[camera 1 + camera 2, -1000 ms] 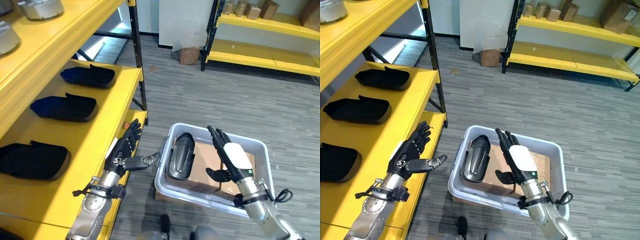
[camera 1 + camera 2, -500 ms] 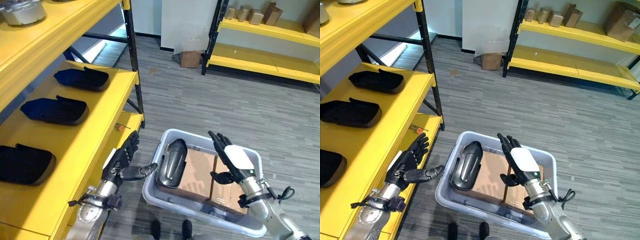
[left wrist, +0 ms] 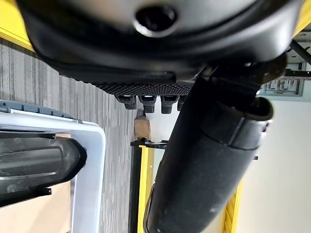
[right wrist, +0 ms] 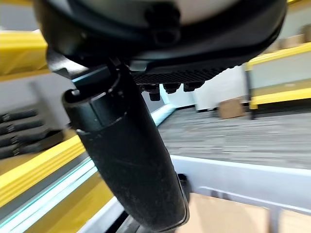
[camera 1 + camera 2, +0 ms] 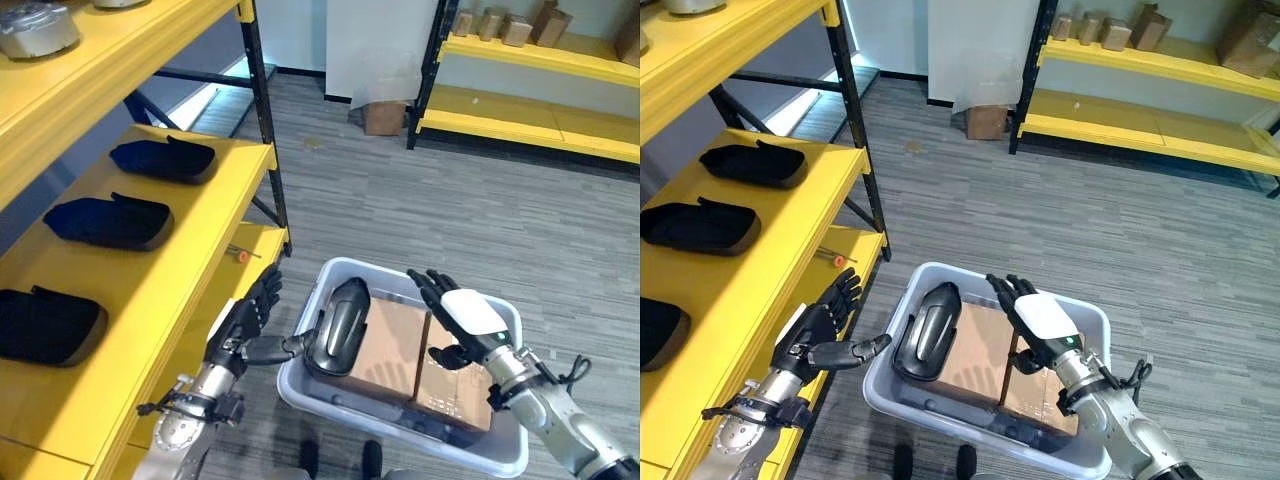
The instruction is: Move parts from the plastic box to the shelf.
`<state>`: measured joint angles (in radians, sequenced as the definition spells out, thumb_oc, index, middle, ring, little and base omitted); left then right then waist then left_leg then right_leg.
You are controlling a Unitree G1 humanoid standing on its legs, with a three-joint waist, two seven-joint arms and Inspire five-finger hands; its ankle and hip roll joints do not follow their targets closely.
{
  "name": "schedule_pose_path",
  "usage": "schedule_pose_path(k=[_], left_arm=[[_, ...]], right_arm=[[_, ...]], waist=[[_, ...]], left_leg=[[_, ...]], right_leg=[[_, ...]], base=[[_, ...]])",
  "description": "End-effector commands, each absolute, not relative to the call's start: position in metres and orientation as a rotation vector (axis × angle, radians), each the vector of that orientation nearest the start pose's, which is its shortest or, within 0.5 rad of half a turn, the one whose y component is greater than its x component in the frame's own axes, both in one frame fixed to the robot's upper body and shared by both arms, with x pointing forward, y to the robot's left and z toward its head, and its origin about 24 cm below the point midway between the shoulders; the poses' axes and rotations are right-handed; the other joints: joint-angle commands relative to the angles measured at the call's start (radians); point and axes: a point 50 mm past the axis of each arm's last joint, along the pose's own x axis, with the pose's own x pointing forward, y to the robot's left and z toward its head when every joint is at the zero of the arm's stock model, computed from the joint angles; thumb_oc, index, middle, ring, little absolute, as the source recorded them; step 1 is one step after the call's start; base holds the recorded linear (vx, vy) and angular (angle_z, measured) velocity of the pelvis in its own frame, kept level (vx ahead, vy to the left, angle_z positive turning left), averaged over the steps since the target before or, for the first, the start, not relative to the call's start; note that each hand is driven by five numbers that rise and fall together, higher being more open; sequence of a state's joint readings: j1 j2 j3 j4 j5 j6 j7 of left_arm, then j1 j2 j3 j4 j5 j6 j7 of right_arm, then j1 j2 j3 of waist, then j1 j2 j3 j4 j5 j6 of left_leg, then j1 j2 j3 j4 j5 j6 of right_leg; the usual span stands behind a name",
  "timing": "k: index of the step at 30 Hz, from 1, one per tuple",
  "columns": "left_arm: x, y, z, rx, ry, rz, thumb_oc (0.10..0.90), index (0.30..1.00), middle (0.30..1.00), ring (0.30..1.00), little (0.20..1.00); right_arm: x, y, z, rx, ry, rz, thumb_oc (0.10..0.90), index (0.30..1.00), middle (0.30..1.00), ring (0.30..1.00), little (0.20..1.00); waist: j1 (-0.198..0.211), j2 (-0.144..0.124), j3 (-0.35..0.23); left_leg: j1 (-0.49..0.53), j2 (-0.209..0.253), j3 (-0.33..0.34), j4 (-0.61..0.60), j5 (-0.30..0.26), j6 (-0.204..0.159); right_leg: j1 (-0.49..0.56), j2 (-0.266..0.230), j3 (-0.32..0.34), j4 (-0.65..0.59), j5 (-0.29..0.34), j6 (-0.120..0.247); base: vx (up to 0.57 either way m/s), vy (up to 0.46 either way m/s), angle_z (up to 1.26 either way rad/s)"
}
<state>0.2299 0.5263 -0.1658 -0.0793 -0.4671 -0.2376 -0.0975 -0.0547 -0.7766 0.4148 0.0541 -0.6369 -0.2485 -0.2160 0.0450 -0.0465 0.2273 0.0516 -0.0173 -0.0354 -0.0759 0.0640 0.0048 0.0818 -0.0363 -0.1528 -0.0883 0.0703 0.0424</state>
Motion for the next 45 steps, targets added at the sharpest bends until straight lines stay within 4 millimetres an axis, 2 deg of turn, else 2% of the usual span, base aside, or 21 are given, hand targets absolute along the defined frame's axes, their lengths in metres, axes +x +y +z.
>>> schedule_pose_path(k=[1,4,7,13,15,19,22,27,30,39,42,45], left_arm=[[0.219,0.198,0.087,0.003,-0.264,-0.303,0.9,1.0,1.0,1.0,1.0],[0.223,0.198,0.091,0.009,-0.284,-0.316,0.9,1.0,1.0,1.0,1.0],[0.23,0.195,0.1,0.022,-0.33,-0.342,0.9,1.0,1.0,1.0,1.0],[0.236,0.192,0.107,0.024,-0.359,-0.378,0.9,1.0,1.0,1.0,1.0],[0.239,0.191,0.11,0.035,-0.372,-0.391,0.9,1.0,1.0,1.0,1.0],[0.241,0.19,0.112,0.042,-0.373,-0.408,0.9,1.0,1.0,1.0,1.0],[0.242,0.188,0.113,0.059,-0.377,-0.432,0.9,1.0,1.0,1.0,1.0],[0.243,0.187,0.114,0.063,-0.38,-0.437,0.9,1.0,1.0,1.0,1.0],[0.243,0.187,0.116,0.078,-0.4,-0.426,0.9,1.0,1.0,1.0,1.0],[0.242,0.188,0.117,0.086,-0.417,-0.425,0.9,1.0,1.0,1.0,1.0],[0.242,0.19,0.117,0.066,-0.411,-0.405,0.9,1.0,1.0,1.0,1.0],[0.243,0.191,0.118,0.059,-0.411,-0.396,0.9,1.0,1.0,1.0,1.0]], right_arm=[[0.263,-0.184,0.089,-1.412,-0.551,0.395,0.9,1.0,1.0,1.0,1.0],[0.272,-0.184,0.091,-1.457,-0.561,0.389,0.9,1.0,1.0,1.0,1.0],[0.292,-0.184,0.097,-1.538,-0.582,0.365,0.9,1.0,1.0,1.0,1.0],[0.313,-0.19,0.101,-1.652,-0.568,0.3,0.9,1.0,1.0,1.0,1.0],[0.324,-0.197,0.105,-1.718,-0.549,0.267,0.9,1.0,1.0,1.0,1.0],[0.331,-0.207,0.107,-1.771,-0.502,0.225,0.9,1.0,1.0,1.0,1.0],[0.342,-0.223,0.116,-1.857,-0.473,0.114,0.9,1.0,1.0,1.0,1.0],[0.347,-0.229,0.122,-1.919,-0.494,0.051,0.9,1.0,1.0,1.0,1.0],[0.353,-0.238,0.14,-1.989,-0.543,-0.1,0.9,1.0,1.0,1.0,1.0],[0.356,-0.254,0.158,-1.996,-0.586,-0.339,0.9,1.0,1.0,1.0,1.0],[0.354,-0.255,0.161,-1.986,-0.619,-0.363,0.9,1.0,1.0,1.0,1.0],[0.355,-0.248,0.164,-1.98,-0.658,-0.346,0.9,1.0,1.0,1.0,1.0]], waist=[[0.036,-0.012,-0.001],[0.05,-0.011,0.023],[0.07,-0.004,0.077],[0.087,0.013,0.142],[0.096,0.025,0.171],[0.106,0.032,0.199],[0.12,0.043,0.232],[0.125,0.054,0.249],[0.135,0.067,0.27],[0.145,0.091,0.293],[0.144,0.1,0.293],[0.141,0.106,0.293]], left_leg=[[-0.084,0.089,0.029,0.034,-0.03,-0.047],[-0.115,0.088,0.017,0.047,-0.023,-0.05],[-0.164,0.087,-0.004,0.064,-0.006,-0.055],[-0.219,0.087,-0.027,0.085,0.011,-0.062],[-0.24,0.087,-0.034,0.086,0.021,-0.066],[-0.256,0.086,-0.039,0.083,0.03,-0.071],[-0.279,0.084,-0.046,0.078,0.039,-0.073],[-0.301,0.084,-0.051,0.087,0.041,-0.073],[-0.331,0.081,-0.058,0.094,0.046,-0.073],[-0.375,0.078,-0.067,0.099,0.054,-0.071],[-0.385,0.077,-0.065,0.101,0.054,-0.07],[-0.399,0.077,-0.061,0.105,0.054,-0.07]], right_leg=[[0.002,-0.024,-0.027,0.122,-0.148,0.019],[-0.019,-0.017,-0.029,0.135,-0.152,0.012],[-0.058,-0.004,-0.036,0.17,-0.167,-0.001],[-0.11,0.011,-0.045,0.232,-0.195,-0.019],[-0.131,0.018,-0.051,0.254,-0.208,-0.026],[-0.149,0.026,-0.055,0.273,-0.218,-0.033],[-0.18,0.037,-0.062,0.301,-0.232,-0.042],[-0.209,0.04,-0.064,0.335,-0.243,-0.048],[-0.246,0.043,-0.067,0.37,-0.254,-0.053],[-0.3,0.047,-0.074,0.419,-0.271,-0.058],[-0.312,0.045,-0.078,0.429,-0.275,-0.059],[-0.332,0.043,-0.08,0.445,-0.28,-0.061]], base=[[-0.07,-0.091,0.11],[-0.09,-0.095,0.23],[-0.14,-0.141,0.13],[-0.09,-0.089,0.1],[-0.1,-0.089,0.1],[-0.05,-0.071,0.03],[-0.06,-0.079,0.04],[-0.03,-0.024,0.01],[-0.05,-0.039,0.03],[-0.01,-0.012,0.05],[0.0,0.0,0.0],[0.0,0.0,0.0]])
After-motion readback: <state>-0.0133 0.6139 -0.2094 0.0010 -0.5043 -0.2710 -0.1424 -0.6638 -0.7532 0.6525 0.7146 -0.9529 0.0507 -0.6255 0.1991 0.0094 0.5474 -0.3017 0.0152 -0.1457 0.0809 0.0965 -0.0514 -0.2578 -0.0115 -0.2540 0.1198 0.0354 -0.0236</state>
